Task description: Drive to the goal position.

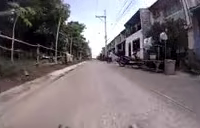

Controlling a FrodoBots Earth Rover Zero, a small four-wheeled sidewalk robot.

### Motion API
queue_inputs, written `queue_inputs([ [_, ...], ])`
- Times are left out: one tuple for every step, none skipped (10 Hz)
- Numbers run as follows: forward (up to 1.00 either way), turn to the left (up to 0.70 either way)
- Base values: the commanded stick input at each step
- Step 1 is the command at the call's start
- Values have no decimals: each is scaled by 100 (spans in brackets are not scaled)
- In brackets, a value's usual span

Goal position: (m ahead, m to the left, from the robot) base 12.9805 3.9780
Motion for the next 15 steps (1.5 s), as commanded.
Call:
queue_inputs([
  [100, 3],
  [100, 3],
  [100, 3],
  [100, 3],
  [100, 3],
  [100, 3],
  [100, 3],
  [100, 3],
  [100, -20],
  [100, -12],
  [100, 3],
  [100, 3],
  [100, 3],
  [100, 3],
  [100, 3],
])
